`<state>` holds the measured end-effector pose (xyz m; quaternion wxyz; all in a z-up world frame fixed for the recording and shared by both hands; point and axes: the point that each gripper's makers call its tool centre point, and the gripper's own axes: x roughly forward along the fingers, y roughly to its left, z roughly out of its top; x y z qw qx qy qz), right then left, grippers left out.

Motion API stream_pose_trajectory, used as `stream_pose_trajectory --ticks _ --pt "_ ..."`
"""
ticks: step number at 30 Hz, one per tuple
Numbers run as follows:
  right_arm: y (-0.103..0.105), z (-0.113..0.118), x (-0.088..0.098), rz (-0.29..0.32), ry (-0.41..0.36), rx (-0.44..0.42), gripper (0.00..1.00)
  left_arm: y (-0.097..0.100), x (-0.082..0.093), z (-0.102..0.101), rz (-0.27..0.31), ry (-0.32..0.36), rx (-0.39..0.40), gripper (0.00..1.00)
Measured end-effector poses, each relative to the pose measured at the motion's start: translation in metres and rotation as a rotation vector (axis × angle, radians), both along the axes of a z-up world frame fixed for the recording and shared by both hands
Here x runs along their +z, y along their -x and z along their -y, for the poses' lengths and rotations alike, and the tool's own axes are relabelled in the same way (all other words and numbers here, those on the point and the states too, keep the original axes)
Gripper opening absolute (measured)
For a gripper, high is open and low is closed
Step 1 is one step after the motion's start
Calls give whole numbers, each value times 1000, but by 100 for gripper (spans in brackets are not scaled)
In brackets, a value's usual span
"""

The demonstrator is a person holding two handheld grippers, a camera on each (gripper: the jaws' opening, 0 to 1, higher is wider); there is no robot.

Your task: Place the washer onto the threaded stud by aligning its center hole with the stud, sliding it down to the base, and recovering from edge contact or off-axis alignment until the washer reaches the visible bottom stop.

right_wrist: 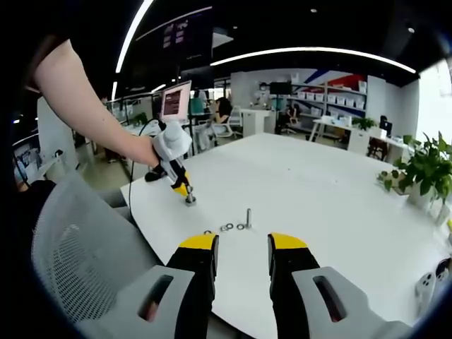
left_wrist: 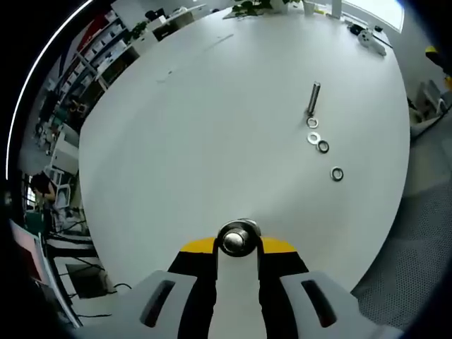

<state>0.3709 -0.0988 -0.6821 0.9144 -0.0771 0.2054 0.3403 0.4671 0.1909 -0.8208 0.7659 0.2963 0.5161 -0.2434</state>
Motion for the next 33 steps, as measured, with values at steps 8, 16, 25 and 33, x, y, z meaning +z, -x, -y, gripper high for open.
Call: stream_pose_trajectory --ticks 8,16,25,33 --pt "0 -1 -1 -1 7 6 30 -1 -12 1 -35 2 6 19" --pt "1 0 -3 -8 18 7 30 2 -12 6 -48 29 18 19" --pt "2 -2 -6 -16 31 17 30 6 -14 8 -73 31 14 19" --pt "2 -1 -7 -19 36 12 30 8 -18 8 -90 29 25 20"
